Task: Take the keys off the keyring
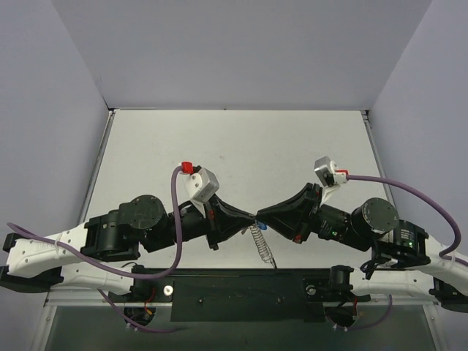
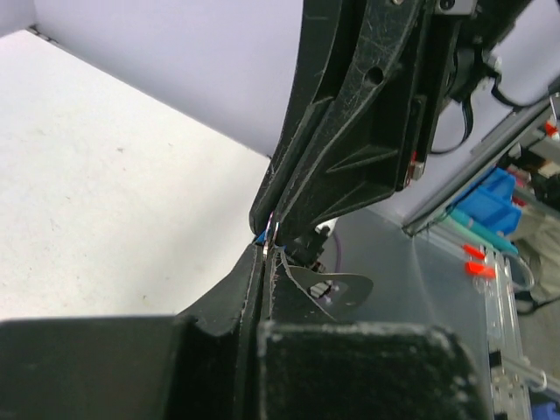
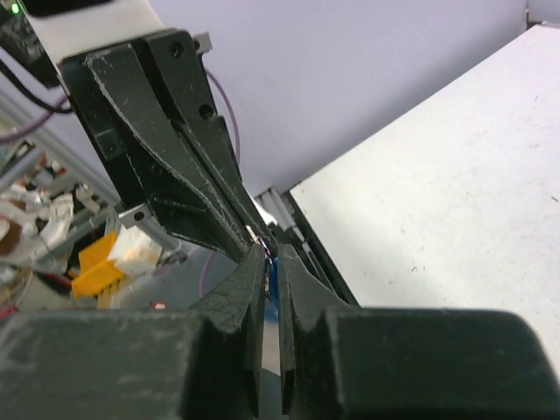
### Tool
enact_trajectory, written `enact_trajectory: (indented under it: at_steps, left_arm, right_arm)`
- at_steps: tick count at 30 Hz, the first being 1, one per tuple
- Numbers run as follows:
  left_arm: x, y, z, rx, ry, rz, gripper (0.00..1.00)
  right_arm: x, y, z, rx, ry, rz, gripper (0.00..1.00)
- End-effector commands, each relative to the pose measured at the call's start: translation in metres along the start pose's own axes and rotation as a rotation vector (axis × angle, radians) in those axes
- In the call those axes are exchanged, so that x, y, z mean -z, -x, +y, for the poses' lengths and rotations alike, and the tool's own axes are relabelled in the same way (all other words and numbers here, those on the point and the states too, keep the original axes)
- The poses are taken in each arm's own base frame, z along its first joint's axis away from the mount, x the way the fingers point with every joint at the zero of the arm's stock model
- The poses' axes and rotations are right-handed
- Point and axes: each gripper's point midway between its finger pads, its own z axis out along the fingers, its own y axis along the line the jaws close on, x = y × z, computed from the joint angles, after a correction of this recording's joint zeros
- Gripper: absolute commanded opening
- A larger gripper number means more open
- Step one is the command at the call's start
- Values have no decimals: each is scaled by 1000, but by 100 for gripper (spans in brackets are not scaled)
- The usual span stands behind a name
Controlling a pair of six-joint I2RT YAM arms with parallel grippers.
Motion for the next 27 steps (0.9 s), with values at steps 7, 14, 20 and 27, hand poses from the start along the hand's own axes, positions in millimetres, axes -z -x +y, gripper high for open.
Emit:
enact_trajectory:
  at_steps: [7,14,20,27]
  left_arm:
    - [-22,56,-27,123,-82,-250,0]
    - [-18,56,-28,114,-80,-230,0]
    - [-3,54,-20,91,-59,-202,0]
    - [8,39,-22,38,-88,-115,0]
  right_arm:
    - [-25,34,3,-117,-18,-229,0]
    - [-24,23,12,-80,3,-139,0]
    - [-1,28,7,-40,-17,-121,0]
    - [23,43,2,32,-55,-114,41]
